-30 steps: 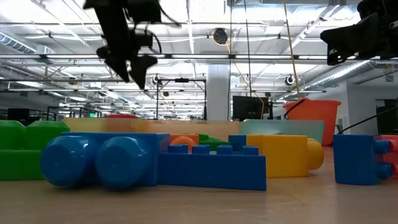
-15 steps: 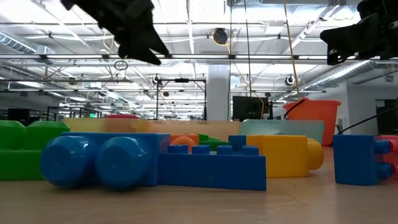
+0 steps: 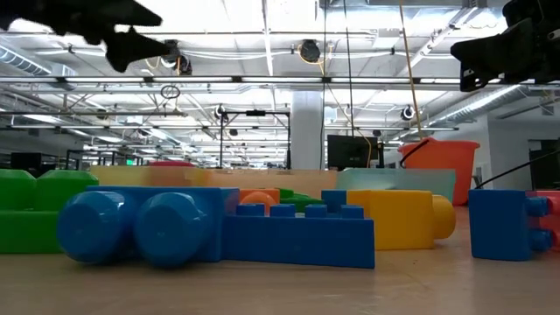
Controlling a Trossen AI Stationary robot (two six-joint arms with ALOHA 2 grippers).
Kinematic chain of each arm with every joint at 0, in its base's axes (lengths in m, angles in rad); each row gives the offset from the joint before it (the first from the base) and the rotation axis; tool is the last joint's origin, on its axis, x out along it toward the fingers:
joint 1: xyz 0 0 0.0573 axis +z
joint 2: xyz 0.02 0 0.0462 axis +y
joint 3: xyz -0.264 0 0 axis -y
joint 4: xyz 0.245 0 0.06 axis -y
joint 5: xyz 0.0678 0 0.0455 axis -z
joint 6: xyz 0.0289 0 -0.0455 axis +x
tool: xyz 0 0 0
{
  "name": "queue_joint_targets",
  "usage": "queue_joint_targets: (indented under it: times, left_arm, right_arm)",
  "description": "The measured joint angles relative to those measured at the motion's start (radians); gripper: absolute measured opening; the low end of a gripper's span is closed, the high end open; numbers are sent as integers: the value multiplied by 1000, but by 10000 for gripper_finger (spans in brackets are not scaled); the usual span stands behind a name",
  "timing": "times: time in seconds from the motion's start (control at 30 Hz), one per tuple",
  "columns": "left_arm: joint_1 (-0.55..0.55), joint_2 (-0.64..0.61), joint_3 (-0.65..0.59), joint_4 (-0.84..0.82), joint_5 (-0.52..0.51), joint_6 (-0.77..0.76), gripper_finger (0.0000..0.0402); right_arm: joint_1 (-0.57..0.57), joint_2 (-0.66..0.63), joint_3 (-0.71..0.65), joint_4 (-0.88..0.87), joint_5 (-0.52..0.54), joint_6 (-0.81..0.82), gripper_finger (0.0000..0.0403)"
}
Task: Pick & Place Toys
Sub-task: Put the yellow game piece into the orange bin
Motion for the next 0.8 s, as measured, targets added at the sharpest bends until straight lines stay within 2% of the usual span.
queue_joint_targets:
  times: [0.07, 0.13, 0.23, 0.47, 0.73, 0.8]
  left_arm:
    - [-13, -70, -49, 9, -10, 7, 285]
    - [-14, -132, -90, -34, -68, 1, 285]
    - [-12, -203, -134, -80, -152, -93, 285]
    - [-12, -300, -243, 51, -149, -31, 285]
    - [-12, -405, -261, -36, -115, -24, 285]
    - [-12, -437, -261, -84, -115, -24, 285]
  right_arm:
    - [0, 0, 0, 6, -1, 7, 0]
    - [0, 0, 0, 16, -1, 45, 0]
    - [0, 0, 0, 55, 0, 108, 0]
    - [1, 0, 0, 151, 1, 243, 0]
    - [1, 0, 0, 233, 26, 229, 0]
    - [1, 0, 0, 246, 24, 283, 0]
